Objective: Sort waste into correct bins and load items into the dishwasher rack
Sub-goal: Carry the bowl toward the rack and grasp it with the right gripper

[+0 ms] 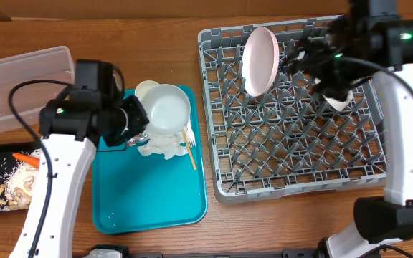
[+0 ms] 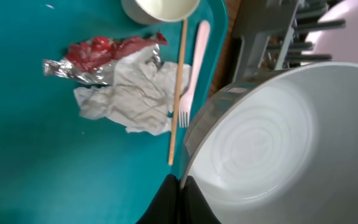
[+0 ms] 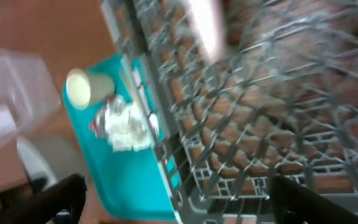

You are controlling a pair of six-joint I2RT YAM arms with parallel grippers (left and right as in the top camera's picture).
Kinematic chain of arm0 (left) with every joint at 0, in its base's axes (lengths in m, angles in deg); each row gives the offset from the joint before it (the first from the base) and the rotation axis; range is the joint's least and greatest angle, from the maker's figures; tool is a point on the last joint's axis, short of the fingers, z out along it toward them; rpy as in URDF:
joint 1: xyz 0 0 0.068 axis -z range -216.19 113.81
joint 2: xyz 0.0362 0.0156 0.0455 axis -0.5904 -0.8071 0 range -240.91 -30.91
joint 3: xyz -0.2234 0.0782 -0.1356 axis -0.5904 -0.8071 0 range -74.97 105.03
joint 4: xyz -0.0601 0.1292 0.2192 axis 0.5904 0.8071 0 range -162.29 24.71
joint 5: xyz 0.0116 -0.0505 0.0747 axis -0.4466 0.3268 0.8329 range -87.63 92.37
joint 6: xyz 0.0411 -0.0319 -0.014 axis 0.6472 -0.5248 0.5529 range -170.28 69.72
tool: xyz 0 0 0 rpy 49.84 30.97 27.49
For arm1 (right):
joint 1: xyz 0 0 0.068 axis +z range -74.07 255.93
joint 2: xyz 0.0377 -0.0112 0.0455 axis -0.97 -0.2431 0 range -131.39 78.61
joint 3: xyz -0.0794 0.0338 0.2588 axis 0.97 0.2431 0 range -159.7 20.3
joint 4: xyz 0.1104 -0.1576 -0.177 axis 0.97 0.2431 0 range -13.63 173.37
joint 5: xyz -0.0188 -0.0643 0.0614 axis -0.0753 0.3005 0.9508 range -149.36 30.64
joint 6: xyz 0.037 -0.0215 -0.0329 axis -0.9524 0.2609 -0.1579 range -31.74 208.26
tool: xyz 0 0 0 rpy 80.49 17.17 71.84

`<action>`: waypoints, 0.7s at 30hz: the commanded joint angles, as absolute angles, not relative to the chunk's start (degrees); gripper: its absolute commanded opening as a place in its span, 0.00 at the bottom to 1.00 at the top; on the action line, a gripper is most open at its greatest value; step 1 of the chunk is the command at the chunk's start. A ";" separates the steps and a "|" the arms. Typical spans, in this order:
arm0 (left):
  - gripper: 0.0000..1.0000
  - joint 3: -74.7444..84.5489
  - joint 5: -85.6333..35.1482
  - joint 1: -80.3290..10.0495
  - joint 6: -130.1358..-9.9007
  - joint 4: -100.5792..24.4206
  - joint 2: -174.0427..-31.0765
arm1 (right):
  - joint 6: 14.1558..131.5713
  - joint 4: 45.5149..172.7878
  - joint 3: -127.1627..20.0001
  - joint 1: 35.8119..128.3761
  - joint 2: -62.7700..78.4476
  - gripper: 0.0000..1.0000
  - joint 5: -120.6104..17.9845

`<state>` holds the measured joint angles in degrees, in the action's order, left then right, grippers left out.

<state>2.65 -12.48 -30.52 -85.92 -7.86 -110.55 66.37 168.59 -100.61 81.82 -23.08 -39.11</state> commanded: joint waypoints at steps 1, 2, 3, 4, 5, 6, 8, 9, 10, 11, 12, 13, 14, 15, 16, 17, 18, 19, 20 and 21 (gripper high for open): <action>0.04 3.57 -13.75 -27.48 -86.62 -9.24 -110.90 | 67.68 167.04 -97.37 88.79 -23.25 0.89 -38.28; 0.04 3.57 -13.55 -27.04 -86.75 -9.50 -110.90 | 67.68 166.10 -96.19 90.63 -23.25 0.89 -38.28; 0.04 3.57 -13.20 -26.69 -87.23 -9.79 -110.90 | 67.68 165.29 -95.12 92.33 -23.25 0.86 -38.28; 0.04 3.57 -12.57 -26.52 -87.91 -9.79 -110.90 | 67.68 164.31 -93.90 94.21 -23.32 0.84 -38.30; 0.04 3.57 -12.00 -26.36 -88.24 -9.79 -110.90 | 67.71 163.52 -92.89 95.70 -23.32 0.83 -38.28; 0.04 3.57 -12.04 -26.34 -88.24 -9.79 -110.96 | 67.71 162.58 -91.73 97.45 -23.32 0.83 -38.30; 0.04 3.57 -12.28 -26.34 -88.21 -9.72 -111.20 | 67.71 161.18 -89.98 100.42 -23.32 0.82 -38.58; 0.04 3.57 -12.28 -26.32 -88.21 -9.61 -111.38 | 67.71 160.37 -89.13 101.93 -23.32 0.82 -39.15; 0.04 3.57 -12.30 -26.23 -88.21 -9.35 -111.51 | 67.68 159.74 -88.50 103.04 -23.32 0.81 -39.83; 0.04 3.57 -12.28 -26.06 -88.24 -9.06 -111.60 | 67.66 158.97 -87.80 104.31 -23.32 0.79 -40.57; 0.04 3.57 -12.30 -25.66 -88.24 -8.93 -111.73 | 67.53 158.12 -87.10 105.30 -23.32 0.77 -40.96; 0.04 3.57 -12.43 -25.32 -88.24 -8.91 -111.82 | 67.03 157.29 -86.33 106.23 -23.32 0.77 -41.34; 0.04 3.57 -12.72 -24.86 -88.30 -8.93 -111.90 | 66.55 155.94 -85.35 107.26 -23.32 0.77 -41.29; 0.04 3.57 -12.74 -24.42 -88.74 -8.91 -111.93 | 65.83 154.97 -84.59 108.01 -23.32 0.77 -41.31; 0.04 3.57 -12.72 -23.94 -89.11 -8.91 -111.93 | 65.63 153.99 -83.75 108.75 -23.32 0.76 -41.27; 0.04 3.57 -12.59 -23.41 -89.35 -8.93 -111.93 | 65.50 153.23 -83.08 109.34 -23.32 0.76 -41.29; 0.04 3.57 -12.37 -23.00 -89.57 -8.98 -111.93 | 65.50 152.42 -82.31 109.91 -23.32 0.76 -41.31; 0.04 3.57 -12.04 -22.65 -89.74 -8.98 -111.93 | 65.50 151.94 -81.83 110.28 -23.38 0.77 -41.29; 0.04 3.57 -11.84 -22.50 -89.77 -8.95 -111.93 | 65.50 151.52 -81.46 110.61 -23.43 0.76 -41.29; 0.04 3.57 -11.63 -22.32 -89.74 -8.93 -111.93 | 65.50 151.22 -81.26 110.78 -23.43 0.76 -41.29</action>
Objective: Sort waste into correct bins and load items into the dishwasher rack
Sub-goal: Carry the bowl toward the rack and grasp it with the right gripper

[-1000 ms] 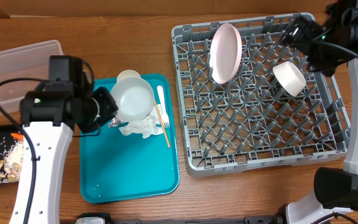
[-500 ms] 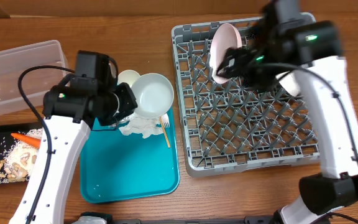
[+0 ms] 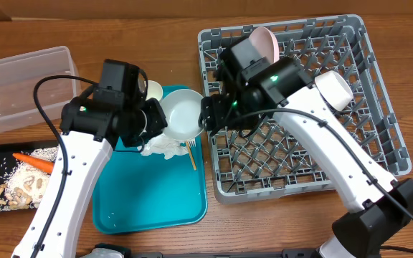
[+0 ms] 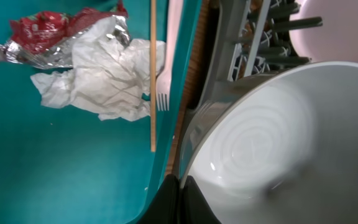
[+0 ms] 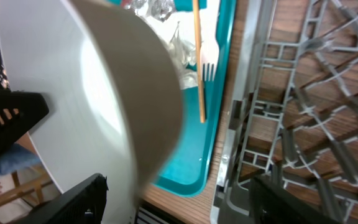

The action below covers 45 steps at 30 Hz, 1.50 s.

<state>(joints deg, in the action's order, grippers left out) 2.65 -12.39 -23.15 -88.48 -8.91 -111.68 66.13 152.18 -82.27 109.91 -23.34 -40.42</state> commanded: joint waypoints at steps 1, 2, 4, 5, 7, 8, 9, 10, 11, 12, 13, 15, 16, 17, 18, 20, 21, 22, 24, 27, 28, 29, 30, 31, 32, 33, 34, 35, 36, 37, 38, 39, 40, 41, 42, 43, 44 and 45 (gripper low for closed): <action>0.04 3.57 -11.63 -22.28 -89.74 -8.91 -111.93 | 65.50 151.17 -81.24 110.87 -23.43 0.77 -41.29; 0.04 3.57 -11.63 -22.28 -89.74 -8.85 -111.93 | 65.48 151.08 -81.24 110.87 -23.43 0.76 -41.27; 0.04 3.57 -11.63 -22.28 -89.72 -8.63 -111.93 | 65.48 150.93 -81.24 110.87 -23.43 0.72 -41.29; 0.04 3.57 -11.65 -22.23 -89.74 -8.47 -111.93 | 65.50 150.93 -81.24 110.85 -23.43 0.68 -41.29; 0.04 3.57 -11.63 -22.23 -89.72 -8.28 -111.93 | 65.50 150.93 -81.24 110.85 -23.43 0.58 -41.31; 0.04 3.57 -11.63 -22.23 -89.72 -8.21 -111.93 | 65.50 150.73 -81.24 110.85 -23.43 0.52 -41.31; 0.04 3.57 -11.65 -22.23 -89.72 -8.10 -111.93 | 65.50 150.54 -81.24 110.85 -23.43 0.45 -41.34; 0.04 3.57 -11.65 -22.23 -89.74 -8.02 -111.93 | 65.48 150.30 -81.24 110.85 -23.43 0.40 -41.34; 0.04 3.57 -11.65 -22.23 -89.72 -7.99 -111.93 | 65.43 150.10 -81.24 110.85 -23.43 0.37 -41.34; 0.04 3.57 -11.67 -22.23 -89.72 -7.97 -111.93 | 65.10 149.93 -81.24 110.85 -23.43 0.36 -41.36; 0.04 3.57 -12.13 -22.15 -89.72 -8.02 -111.93 | 63.92 149.73 -81.24 110.87 -23.43 0.35 -42.08; 0.04 3.57 -12.28 -21.69 -89.83 -8.04 -111.93 | 62.68 149.66 -81.24 110.91 -23.43 0.35 -43.78; 0.04 3.57 -12.26 -21.25 -90.22 -8.02 -111.93 | 62.70 149.66 -81.24 110.91 -23.43 0.35 -44.09; 0.04 3.57 -12.26 -20.92 -90.44 -8.04 -111.93 | 62.70 149.71 -81.24 110.91 -23.43 0.35 -44.33; 0.04 3.57 -12.26 -20.48 -90.64 -8.06 -111.93 | 62.70 149.71 -81.24 110.91 -23.43 0.35 -44.33; 0.04 3.57 -12.24 -19.50 -91.08 -8.06 -111.93 | 62.68 149.69 -81.24 110.91 -23.43 0.36 -44.33; 0.04 3.57 -12.26 -18.98 -91.27 -8.08 -111.93 | 62.68 149.69 -81.24 110.91 -23.43 0.36 -44.31; 0.04 3.57 -12.26 -18.45 -91.54 -8.06 -111.93 | 62.68 149.69 -81.24 110.91 -23.43 0.36 -44.31; 0.04 3.57 -12.26 -17.58 -91.71 -8.08 -111.93 | 62.68 149.69 -81.24 110.91 -23.43 0.36 -44.33; 0.04 3.57 -12.08 -16.55 -91.93 -8.04 -111.93 | 62.68 149.71 -81.24 110.91 -23.43 0.31 -44.33; 0.04 3.57 -12.04 -16.55 -92.10 -8.02 -111.93 | 62.68 149.71 -81.24 110.91 -23.43 0.28 -44.35; 0.04 3.57 -12.06 -16.55 -92.13 -8.04 -111.93 | 62.68 149.71 -81.24 110.91 -23.43 0.24 -44.33; 0.04 3.57 -12.04 -16.55 -92.10 -8.06 -111.93 | 62.68 149.71 -81.24 110.91 -23.43 0.22 -44.35; 0.04 3.57 -12.02 -16.55 -92.13 -8.08 -111.93 | 62.68 149.71 -81.24 110.91 -23.43 0.19 -44.35; 0.04 3.57 -12.02 -16.55 -92.13 -8.10 -111.93 | 62.68 149.71 -81.24 110.91 -23.43 0.17 -44.37; 0.04 3.57 -12.02 -16.55 -92.10 -8.15 -111.93 | 62.68 149.69 -81.24 110.91 -23.43 0.13 -44.37; 0.06 3.57 -12.00 -16.55 -92.10 -8.21 -111.93 | 62.68 149.69 -81.24 110.91 -23.43 0.12 -44.42; 0.11 3.57 -12.02 -16.55 -92.10 -8.26 -111.93 | 62.66 149.69 -81.24 110.91 -23.43 0.10 -44.70; 0.17 3.57 -12.02 -16.55 -92.08 -8.28 -111.93 | 62.42 149.71 -81.24 110.91 -23.43 0.08 -45.38; 0.23 3.57 -12.02 -16.55 -92.08 -8.30 -111.93 | 62.07 149.73 -81.24 110.91 -23.43 0.04 -46.06; 0.32 3.57 -12.00 -16.55 -92.08 -8.32 -111.93 | 61.43 149.79 -81.24 110.91 -23.43 0.04 -46.95; 0.48 3.57 -11.89 -16.55 -92.06 -8.47 -111.93 | 61.32 149.82 -81.24 110.91 -23.43 0.04 -47.37; 0.59 3.57 -11.56 -16.55 -92.08 -8.52 -111.93 | 61.39 149.82 -81.26 110.91 -23.43 0.04 -47.39; 0.73 3.57 -11.04 -16.55 -92.06 -8.52 -111.93 | 61.39 149.82 -81.35 110.91 -23.43 0.04 -47.37; 0.82 3.57 -10.64 -16.55 -92.06 -8.52 -111.93 | 61.39 149.73 -81.35 110.89 -23.43 0.04 -47.39; 0.86 3.57 -10.29 -16.55 -92.04 -8.52 -111.93 | 61.37 149.69 -81.39 110.74 -23.43 0.04 -47.65; 0.87 3.57 -9.86 -16.55 -92.04 -8.50 -111.93 | 61.24 149.66 -81.48 110.45 -23.41 0.04 -48.42; 0.87 3.63 -9.20 -16.59 -91.97 -8.52 -111.84 | 60.78 149.82 -81.59 109.86 -23.41 0.04 -49.62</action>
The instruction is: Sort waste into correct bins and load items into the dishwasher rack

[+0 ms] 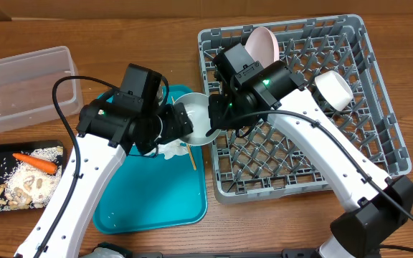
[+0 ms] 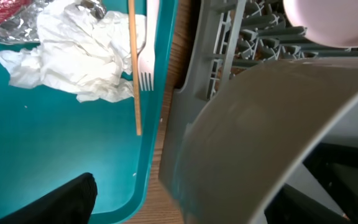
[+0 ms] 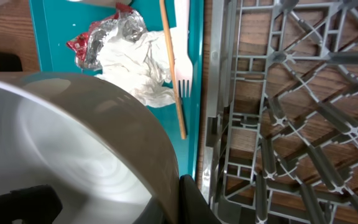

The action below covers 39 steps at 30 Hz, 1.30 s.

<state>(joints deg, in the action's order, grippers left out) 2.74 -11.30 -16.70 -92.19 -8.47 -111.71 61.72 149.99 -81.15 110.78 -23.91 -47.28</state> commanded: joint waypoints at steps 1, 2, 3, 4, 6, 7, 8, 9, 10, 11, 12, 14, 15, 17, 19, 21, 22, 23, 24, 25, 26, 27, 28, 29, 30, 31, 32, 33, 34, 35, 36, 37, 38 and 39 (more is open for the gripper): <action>0.87 4.29 -9.00 -16.79 -90.49 -8.61 -111.68 | 59.90 150.14 -81.79 108.55 -23.41 0.04 -51.08; 0.87 5.19 -9.07 -16.90 -89.55 -8.45 -111.66 | 59.90 150.21 -81.79 107.59 -23.41 0.04 -51.76; 0.87 6.26 -9.07 -16.97 -88.89 -8.15 -111.55 | 59.90 150.25 -81.79 106.72 -23.41 0.04 -52.37; 0.87 7.74 -9.09 -17.03 -88.04 -7.73 -111.36 | 59.90 150.36 -81.79 105.51 -23.41 0.04 -53.33; 0.87 10.80 -9.27 -17.03 -86.38 -6.88 -110.70 | 59.90 150.56 -81.79 103.26 -23.41 0.04 -54.69; 0.88 12.51 -9.27 -17.03 -85.98 -6.22 -110.26 | 59.90 150.65 -81.79 101.97 -23.41 0.04 -55.32; 0.88 14.21 -9.24 -17.03 -85.66 -5.57 -109.78 | 59.90 150.73 -81.79 100.64 -23.41 0.04 -55.98; 0.88 15.50 -9.27 -17.03 -85.04 -5.30 -109.39 | 59.90 150.78 -81.79 99.52 -23.41 0.04 -56.70; 0.89 16.84 -9.24 -17.03 -84.65 -4.89 -108.93 | 59.90 150.87 -81.79 98.13 -23.41 0.04 -57.97; 0.89 18.10 -9.24 -17.03 -84.21 -4.50 -108.45 | 59.90 150.95 -81.79 97.10 -23.41 0.04 -59.26; 0.90 19.00 -9.22 -17.03 -83.80 -4.08 -108.01 | 59.81 150.97 -81.79 95.92 -23.41 0.04 -61.12; 1.00 20.36 -8.76 -17.05 -83.58 -3.23 -107.16 | 59.12 150.93 -81.79 93.71 -23.41 0.04 -65.53; 1.00 20.55 -8.00 -17.05 -83.60 -2.88 -106.79 | 57.94 150.95 -81.79 92.36 -23.41 0.04 -68.92; 1.00 20.55 -4.33 -17.05 -83.71 -1.57 -106.07 | 56.49 151.00 -81.79 89.86 -23.41 0.04 -74.69; 1.00 20.55 1.44 -17.14 -84.96 0.38 -106.02 | 56.47 150.97 -81.79 87.18 -23.41 0.04 -79.19; 1.00 20.42 7.39 -17.36 -88.85 3.18 -106.46 | 56.49 150.45 -81.77 84.88 -23.41 0.04 -83.13; 1.00 20.36 9.07 -17.51 -90.73 4.36 -106.68 | 56.47 149.95 -81.77 83.94 -23.41 0.04 -85.38; 1.00 20.27 10.45 -17.58 -92.13 5.32 -107.03 | 56.49 149.38 -81.77 83.39 -23.41 0.04 -87.21; 1.00 20.25 11.80 -17.60 -93.09 6.21 -107.49 | 56.47 148.75 -81.77 82.96 -23.41 0.04 -89.49; 1.00 20.20 12.48 -17.60 -93.22 6.76 -108.06 | 56.45 148.24 -81.77 82.91 -23.43 0.04 -91.65; 1.00 20.16 12.61 -17.60 -93.20 6.98 -108.56 | 56.03 147.85 -81.74 82.94 -23.43 0.04 -93.81; 1.00 20.09 12.66 -17.60 -93.18 7.07 -109.22 | 54.63 147.72 -81.72 82.94 -23.47 0.04 -95.98; 1.00 19.98 12.64 -17.58 -93.18 7.13 -109.72 | 52.86 147.72 -81.66 83.02 -23.51 0.04 -98.49; 1.00 19.96 12.48 -17.58 -93.18 7.35 -110.37 | 52.03 147.76 -81.66 83.07 -23.69 0.04 -100.39; 1.00 19.96 12.42 -17.58 -93.18 7.63 -110.99 | 51.99 147.78 -81.66 83.09 -23.84 0.04 -101.29; 1.00 19.96 12.42 -17.58 -93.18 7.96 -111.58 | 51.99 147.96 -81.66 83.09 -24.06 0.04 -101.86; 1.00 19.96 12.42 -17.58 -93.18 8.29 -112.21 | 51.97 148.18 -81.66 83.09 -24.26 0.04 -101.97; 1.00 19.96 12.42 -17.58 -93.18 8.47 -112.69 | 51.95 148.31 -81.66 83.09 -24.35 0.04 -101.94; 1.00 19.96 12.42 -17.58 -93.18 8.51 -113.19 | 51.53 148.68 -81.63 83.09 -24.41 0.04 -101.99; 1.00 19.96 12.40 -17.58 -93.18 8.55 -113.81 | 50.72 149.09 -81.55 83.09 -24.48 0.04 -102.21; 1.00 19.96 12.40 -17.58 -93.18 8.55 -114.31 | 49.89 149.53 -81.37 83.09 -24.50 0.04 -102.60; 1.00 19.96 12.40 -17.58 -93.18 8.53 -114.88 | 48.32 150.38 -80.96 83.09 -24.50 0.04 -103.85; 1.00 19.96 12.29 -17.60 -93.20 8.53 -115.20 | 47.42 150.87 -80.50 83.09 -24.50 0.04 -104.70; 1.00 19.96 11.80 -17.64 -93.20 8.47 -115.77 | 45.15 151.94 -79.06 83.15 -24.50 0.04 -106.23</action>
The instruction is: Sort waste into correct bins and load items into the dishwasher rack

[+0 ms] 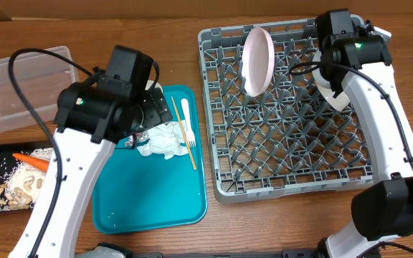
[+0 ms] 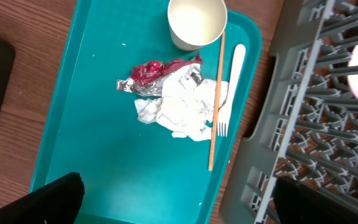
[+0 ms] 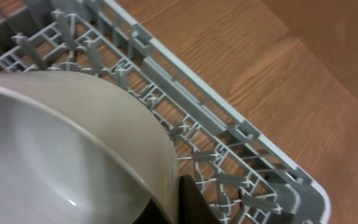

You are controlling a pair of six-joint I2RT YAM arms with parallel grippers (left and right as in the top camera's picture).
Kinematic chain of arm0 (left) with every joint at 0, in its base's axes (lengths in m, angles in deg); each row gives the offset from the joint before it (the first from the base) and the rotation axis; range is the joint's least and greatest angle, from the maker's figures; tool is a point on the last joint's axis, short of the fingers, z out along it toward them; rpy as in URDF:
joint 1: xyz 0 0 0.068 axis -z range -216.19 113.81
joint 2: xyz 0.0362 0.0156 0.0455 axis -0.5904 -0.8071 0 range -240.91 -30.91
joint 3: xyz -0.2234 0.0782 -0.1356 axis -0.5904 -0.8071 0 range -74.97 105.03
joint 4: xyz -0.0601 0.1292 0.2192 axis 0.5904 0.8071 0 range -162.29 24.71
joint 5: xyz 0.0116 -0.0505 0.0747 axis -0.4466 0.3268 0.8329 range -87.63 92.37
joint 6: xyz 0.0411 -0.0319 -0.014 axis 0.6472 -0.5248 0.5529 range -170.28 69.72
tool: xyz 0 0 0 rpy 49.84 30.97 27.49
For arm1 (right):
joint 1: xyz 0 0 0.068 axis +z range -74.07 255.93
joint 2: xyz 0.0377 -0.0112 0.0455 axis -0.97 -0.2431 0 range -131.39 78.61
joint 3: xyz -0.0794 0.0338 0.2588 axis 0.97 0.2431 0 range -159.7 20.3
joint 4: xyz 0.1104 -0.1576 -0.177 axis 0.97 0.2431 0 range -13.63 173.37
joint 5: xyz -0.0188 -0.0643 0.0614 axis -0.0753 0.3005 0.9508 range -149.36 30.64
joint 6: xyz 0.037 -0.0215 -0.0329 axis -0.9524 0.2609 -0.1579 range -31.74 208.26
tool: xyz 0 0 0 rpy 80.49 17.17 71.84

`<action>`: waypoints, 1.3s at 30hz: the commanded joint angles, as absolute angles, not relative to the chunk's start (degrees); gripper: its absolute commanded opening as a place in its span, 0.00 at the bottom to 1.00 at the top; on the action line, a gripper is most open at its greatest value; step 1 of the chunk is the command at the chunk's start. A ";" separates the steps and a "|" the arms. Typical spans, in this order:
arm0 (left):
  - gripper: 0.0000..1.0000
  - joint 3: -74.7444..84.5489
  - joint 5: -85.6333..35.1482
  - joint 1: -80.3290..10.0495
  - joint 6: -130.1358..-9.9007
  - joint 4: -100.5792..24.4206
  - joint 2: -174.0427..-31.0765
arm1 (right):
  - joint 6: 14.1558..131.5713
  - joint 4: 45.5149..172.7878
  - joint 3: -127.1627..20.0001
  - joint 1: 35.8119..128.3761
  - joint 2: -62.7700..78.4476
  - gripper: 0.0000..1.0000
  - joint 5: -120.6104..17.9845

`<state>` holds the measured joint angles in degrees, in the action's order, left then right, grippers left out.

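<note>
A white bowl (image 3: 73,143) fills the right wrist view, with my right gripper (image 3: 182,199) shut on its rim above the far right corner of the grey dishwasher rack (image 1: 292,179). A pink plate (image 1: 258,61) stands on edge in the rack, and a white cup (image 1: 338,98) lies partly hidden under the right arm. My left gripper (image 2: 179,208) hangs open over the teal tray (image 2: 98,155). On that tray lie a paper cup (image 2: 197,22), a crumpled napkin (image 2: 179,112), a red foil wrapper (image 2: 154,71), a wooden stick (image 2: 216,99) and a plastic fork (image 2: 230,87).
A clear plastic bin (image 1: 20,86) stands at the far left. In front of it is a black tray (image 1: 9,183) with rice, a carrot and other food scraps. Bare wooden table surrounds the rack and tray.
The right gripper has carried the white bowl from the rack's left edge to its far right corner. The left arm has drawn back from the rack and now hangs open above the tray.
My left gripper first held the white bowl over the tray while the right arm was at the rack's far side. Then the open right gripper was at the bowl. Later it was shut on the rim with the left open. Now the right holds it alone.
</note>
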<state>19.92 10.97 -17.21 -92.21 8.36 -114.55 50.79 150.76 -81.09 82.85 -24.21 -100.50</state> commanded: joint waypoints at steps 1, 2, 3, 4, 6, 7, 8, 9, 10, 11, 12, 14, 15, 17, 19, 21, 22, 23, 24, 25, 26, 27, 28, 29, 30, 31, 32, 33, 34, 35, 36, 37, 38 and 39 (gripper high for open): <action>1.00 19.96 11.65 -17.77 -93.24 8.42 -116.10 | 43.86 152.40 -78.22 83.33 -24.50 0.04 -106.53; 1.00 19.96 11.52 -17.88 -93.24 8.38 -116.41 | 42.31 152.92 -77.15 83.63 -24.50 0.04 -106.93; 1.00 19.96 11.50 -17.91 -93.22 8.38 -116.69 | 41.21 153.12 -76.10 83.98 -24.50 0.04 -107.39; 1.00 19.96 11.50 -17.91 -93.20 8.36 -116.86 | 39.93 153.20 -74.73 84.51 -24.50 0.04 -108.11; 1.00 19.96 11.50 -17.91 -93.20 8.51 -117.13 | 37.41 153.16 -72.13 85.95 -24.50 0.04 -109.77; 1.00 19.96 11.50 -17.91 -93.18 8.51 -117.15 | 35.47 153.14 -70.51 87.07 -24.50 0.04 -111.04; 1.00 19.96 11.50 -17.91 -93.18 8.51 -117.15 | 33.70 153.18 -69.11 88.29 -24.50 0.04 -112.20; 1.00 19.96 11.50 -17.91 -93.18 8.51 -117.15 | 32.56 153.12 -68.04 89.47 -24.50 0.04 -113.24; 1.00 19.96 11.50 -17.91 -93.18 8.51 -117.15 | 31.71 152.88 -67.03 90.72 -24.50 0.04 -114.27; 1.00 19.96 11.50 -17.91 -93.18 8.51 -117.15 | 30.83 152.35 -65.79 92.33 -24.50 0.04 -115.69; 1.00 19.96 11.50 -17.91 -93.18 8.53 -117.15 | 30.70 151.78 -64.96 93.51 -24.50 0.04 -116.70; 1.00 19.96 11.52 -17.91 -93.15 8.75 -117.15 | 30.70 150.67 -63.56 95.83 -24.56 0.04 -118.97; 1.00 19.96 11.52 -17.91 -93.15 8.95 -117.15 | 30.66 150.36 -63.17 96.55 -24.59 0.04 -119.80; 1.00 19.96 11.52 -17.91 -93.15 9.40 -117.15 | 29.59 150.36 -62.60 97.34 -24.61 0.04 -121.53; 1.00 19.96 11.52 -17.91 -93.15 9.65 -117.15 | 29.48 150.38 -62.34 97.45 -24.61 0.04 -122.36; 1.00 19.96 11.52 -17.91 -93.15 9.58 -117.15 | 29.52 150.36 -61.85 97.38 -24.61 0.04 -122.88; 1.00 19.96 11.52 -17.91 -93.15 9.56 -117.15 | 29.50 150.36 -61.53 97.38 -24.61 0.04 -123.34; 1.00 19.96 11.50 -17.91 -93.18 9.56 -117.15 | 29.50 150.38 -61.20 97.40 -24.61 0.04 -123.87; 1.00 19.96 11.50 -17.91 -93.18 9.56 -117.15 | 29.48 150.32 -60.74 97.40 -24.61 0.04 -124.22; 1.00 19.96 11.50 -17.91 -93.18 9.56 -117.15 | 29.48 150.32 -60.50 97.40 -24.67 0.04 -124.46; 1.00 19.96 11.50 -17.91 -93.18 9.58 -117.15 | 29.48 150.32 -60.30 97.40 -24.72 0.04 -124.74; 1.00 19.96 11.50 -17.91 -93.15 9.58 -117.15 | 29.48 150.32 -60.08 97.40 -24.91 0.04 -124.89; 1.00 19.96 11.50 -17.91 -93.15 9.58 -117.15 | 29.50 150.36 -59.97 97.43 -25.04 0.04 -124.87; 1.00 19.96 11.50 -17.91 -93.15 9.58 -117.15 | 29.50 150.36 -59.82 97.47 -25.20 0.04 -124.79; 1.00 19.96 11.50 -17.91 -93.15 9.60 -117.15 | 29.48 150.36 -59.58 97.56 -25.46 0.04 -124.59; 1.00 19.96 11.50 -17.91 -93.15 9.60 -117.15 | 29.50 150.36 -59.41 97.62 -25.66 0.04 -124.19; 1.00 19.96 11.50 -17.91 -93.15 9.60 -117.15 | 29.48 150.30 -59.23 97.67 -25.96 0.04 -123.87; 1.00 19.96 11.43 -17.91 -93.18 9.58 -117.15 | 29.48 150.25 -58.95 97.75 -26.25 0.04 -123.52; 1.00 19.96 11.32 -17.91 -93.18 9.58 -117.15 | 29.46 150.12 -58.71 97.95 -26.55 0.04 -123.15; 1.00 19.96 11.35 -17.91 -93.18 9.56 -117.15 | 29.46 150.10 -58.60 98.19 -27.01 0.04 -122.88; 1.00 19.96 11.35 -17.91 -93.18 9.56 -117.15 | 29.46 150.10 -58.53 98.52 -27.43 0.04 -122.71; 1.00 19.96 11.35 -17.91 -93.18 9.56 -117.15 | 29.46 150.10 -58.51 98.93 -27.95 0.04 -122.69; 1.00 19.96 11.35 -17.91 -93.15 9.56 -117.15 | 29.48 150.10 -58.51 99.37 -28.39 0.04 -122.71; 1.00 19.96 11.35 -17.91 -93.15 9.58 -117.15 | 29.48 150.12 -58.51 99.92 -28.80 0.04 -122.71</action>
